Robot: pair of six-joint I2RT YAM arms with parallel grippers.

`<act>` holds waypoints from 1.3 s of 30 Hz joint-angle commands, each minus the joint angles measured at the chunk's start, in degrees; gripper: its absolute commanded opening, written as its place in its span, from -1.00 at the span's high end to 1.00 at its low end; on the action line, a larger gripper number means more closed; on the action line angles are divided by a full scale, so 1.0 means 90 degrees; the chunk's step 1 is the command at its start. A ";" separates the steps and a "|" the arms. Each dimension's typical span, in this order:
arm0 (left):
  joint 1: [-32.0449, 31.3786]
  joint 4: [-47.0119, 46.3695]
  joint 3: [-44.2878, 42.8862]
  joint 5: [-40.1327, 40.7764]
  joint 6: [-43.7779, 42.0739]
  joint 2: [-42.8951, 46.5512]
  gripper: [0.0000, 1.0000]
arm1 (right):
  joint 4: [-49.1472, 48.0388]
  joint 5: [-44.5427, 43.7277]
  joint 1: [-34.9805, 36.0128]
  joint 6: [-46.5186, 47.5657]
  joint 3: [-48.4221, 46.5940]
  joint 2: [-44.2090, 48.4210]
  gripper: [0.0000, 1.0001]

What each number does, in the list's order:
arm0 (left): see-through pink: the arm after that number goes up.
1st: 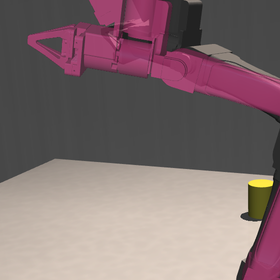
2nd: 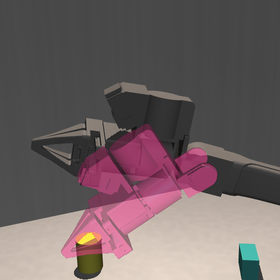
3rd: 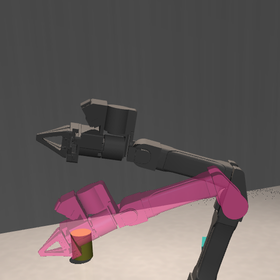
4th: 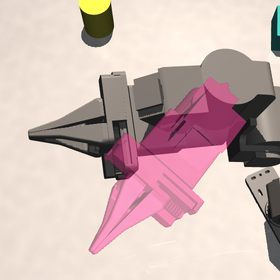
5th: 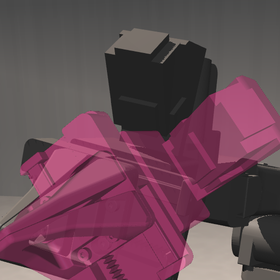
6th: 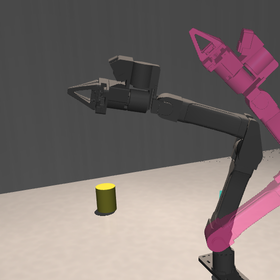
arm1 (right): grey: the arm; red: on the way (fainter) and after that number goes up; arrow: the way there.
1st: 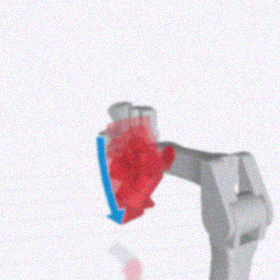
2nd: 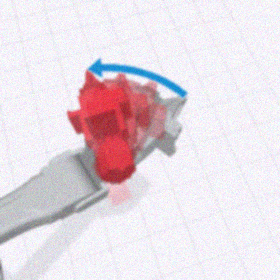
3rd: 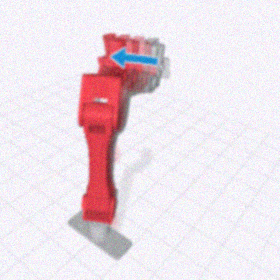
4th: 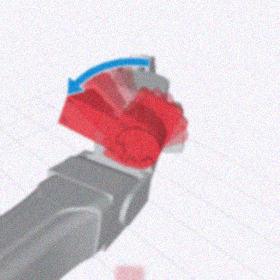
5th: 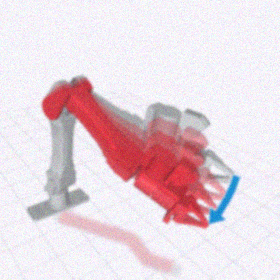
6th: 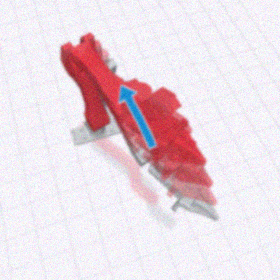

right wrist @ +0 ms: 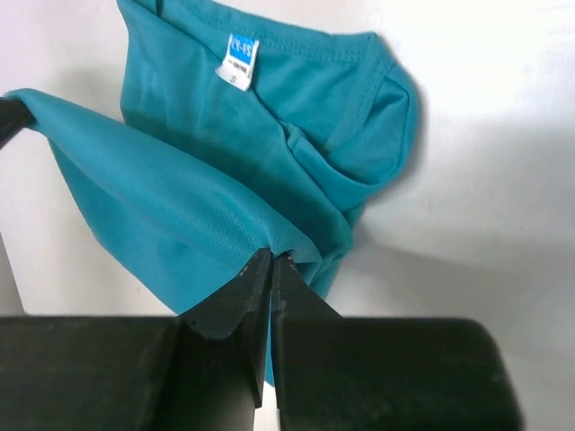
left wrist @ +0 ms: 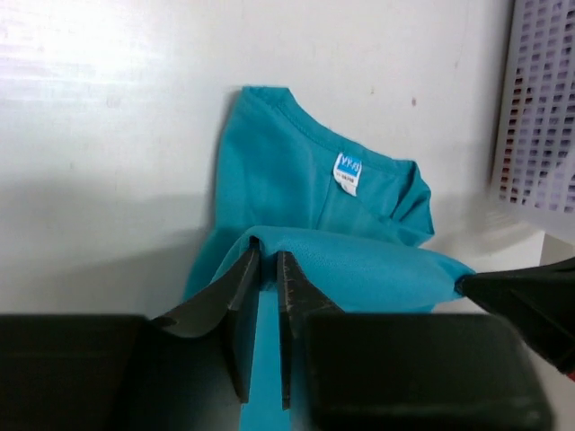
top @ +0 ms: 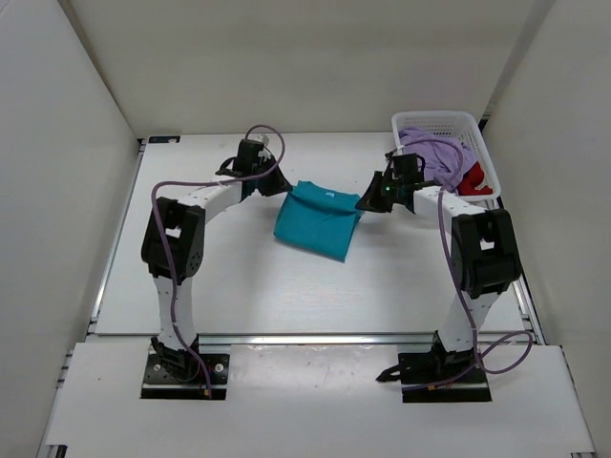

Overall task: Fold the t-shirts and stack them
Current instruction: Fold the long partially folded tshirt into a neat square

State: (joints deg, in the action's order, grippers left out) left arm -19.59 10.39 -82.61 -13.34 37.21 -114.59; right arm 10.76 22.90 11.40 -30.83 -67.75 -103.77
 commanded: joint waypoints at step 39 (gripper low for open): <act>-0.0372 -0.2406 0.5548 -0.0012 0.0622 0.3845 0.16 | -0.1196 -0.0063 0.1800 0.0183 0.2568 0.2017 1.00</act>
State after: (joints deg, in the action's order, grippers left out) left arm -23.57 -13.08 -29.10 -15.03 43.92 -82.43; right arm 0.64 22.52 28.05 -30.83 -40.36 -88.86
